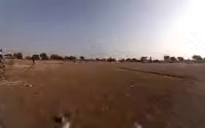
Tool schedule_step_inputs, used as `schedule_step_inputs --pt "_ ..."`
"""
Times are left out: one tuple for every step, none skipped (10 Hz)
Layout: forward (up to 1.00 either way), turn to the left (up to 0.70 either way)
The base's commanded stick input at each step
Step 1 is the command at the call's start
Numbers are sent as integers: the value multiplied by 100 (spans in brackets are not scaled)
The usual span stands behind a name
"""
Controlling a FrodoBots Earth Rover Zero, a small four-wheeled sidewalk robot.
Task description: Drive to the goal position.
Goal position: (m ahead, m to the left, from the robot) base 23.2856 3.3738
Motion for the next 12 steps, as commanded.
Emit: schedule_step_inputs --pt "50 0" --pt "50 0" --pt "50 0" --pt "50 0" --pt "50 0" --pt "50 0" --pt "50 0" --pt "50 11" --pt "50 50" --pt "50 50" --pt "50 50" --pt "50 33"
